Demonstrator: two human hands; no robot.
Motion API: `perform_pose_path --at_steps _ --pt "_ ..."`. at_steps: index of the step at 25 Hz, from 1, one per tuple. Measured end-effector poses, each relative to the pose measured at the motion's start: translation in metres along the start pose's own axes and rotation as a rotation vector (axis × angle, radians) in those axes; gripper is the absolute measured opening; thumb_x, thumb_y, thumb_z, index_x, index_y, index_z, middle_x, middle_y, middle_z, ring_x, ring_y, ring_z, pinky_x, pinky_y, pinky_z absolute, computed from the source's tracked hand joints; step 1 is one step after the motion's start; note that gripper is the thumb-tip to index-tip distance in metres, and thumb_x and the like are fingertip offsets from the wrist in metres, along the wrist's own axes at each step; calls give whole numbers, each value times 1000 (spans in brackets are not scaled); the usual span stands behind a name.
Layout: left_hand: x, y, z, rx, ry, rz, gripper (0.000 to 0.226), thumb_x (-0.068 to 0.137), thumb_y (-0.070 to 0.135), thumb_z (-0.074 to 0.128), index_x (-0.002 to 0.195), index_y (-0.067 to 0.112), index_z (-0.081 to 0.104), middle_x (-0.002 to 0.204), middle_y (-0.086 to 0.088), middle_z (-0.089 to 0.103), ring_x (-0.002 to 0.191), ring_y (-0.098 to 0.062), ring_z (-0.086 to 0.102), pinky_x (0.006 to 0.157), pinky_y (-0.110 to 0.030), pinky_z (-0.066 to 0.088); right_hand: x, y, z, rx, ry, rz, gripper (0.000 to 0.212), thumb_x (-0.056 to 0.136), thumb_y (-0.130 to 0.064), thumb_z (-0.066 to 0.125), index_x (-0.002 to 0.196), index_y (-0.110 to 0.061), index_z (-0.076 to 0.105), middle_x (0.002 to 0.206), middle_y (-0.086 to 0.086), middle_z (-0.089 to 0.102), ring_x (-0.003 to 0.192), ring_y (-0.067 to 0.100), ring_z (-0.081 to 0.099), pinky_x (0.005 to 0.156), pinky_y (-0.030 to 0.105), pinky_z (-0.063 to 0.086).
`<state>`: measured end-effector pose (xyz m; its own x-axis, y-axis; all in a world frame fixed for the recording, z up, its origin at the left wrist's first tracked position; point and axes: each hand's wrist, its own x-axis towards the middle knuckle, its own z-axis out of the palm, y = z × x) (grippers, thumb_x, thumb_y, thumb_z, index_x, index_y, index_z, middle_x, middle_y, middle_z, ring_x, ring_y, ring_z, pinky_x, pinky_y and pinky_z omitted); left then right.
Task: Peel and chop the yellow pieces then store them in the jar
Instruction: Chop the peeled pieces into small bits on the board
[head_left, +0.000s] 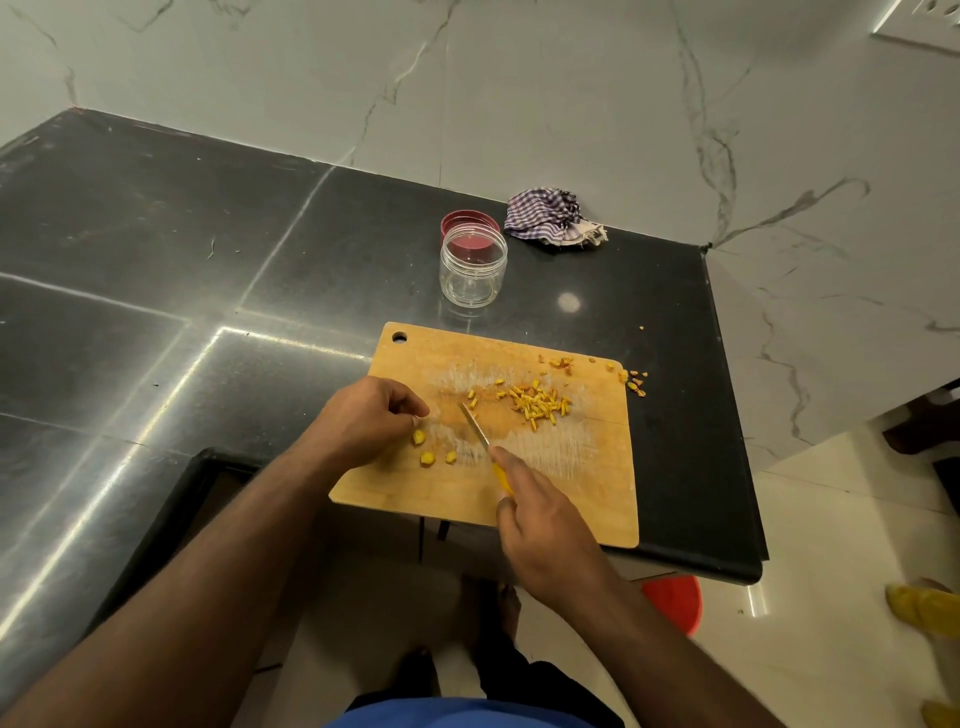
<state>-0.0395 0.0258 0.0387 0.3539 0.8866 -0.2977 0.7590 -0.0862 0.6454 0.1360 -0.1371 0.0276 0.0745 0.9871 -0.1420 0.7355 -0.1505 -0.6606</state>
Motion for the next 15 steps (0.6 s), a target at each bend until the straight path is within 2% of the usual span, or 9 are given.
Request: perform_pose_path --at_steps 4,9,15 --pt "-2 -3 -6 64 -104 21 29 94 6 59 110 26 73 100 12 64 85 -3 56 62 -12 39 1 15 -16 0 131 103 51 103 -21 41 152 -28 29 147 -3 44 122 4 42 101 17 33" --pt "-1 -1 -6 91 -142 40 19 89 13 69 99 29 74 99 10 65 85 -1 57 62 -12 40 -8 7 -6 18 -11 5 51 103 -22 39 153 -28 29 150 -6 41 134 5 38 108 16 30" --pt "0 -2 -5 102 -148 29 16 89 16 71 94 31 72 99 11 65 89 -4 58 62 -13 41 5 8 -17 -21 78 49 51 103 -20 40 152 -28 29 144 -3 46 126 11 46 103 24 39"
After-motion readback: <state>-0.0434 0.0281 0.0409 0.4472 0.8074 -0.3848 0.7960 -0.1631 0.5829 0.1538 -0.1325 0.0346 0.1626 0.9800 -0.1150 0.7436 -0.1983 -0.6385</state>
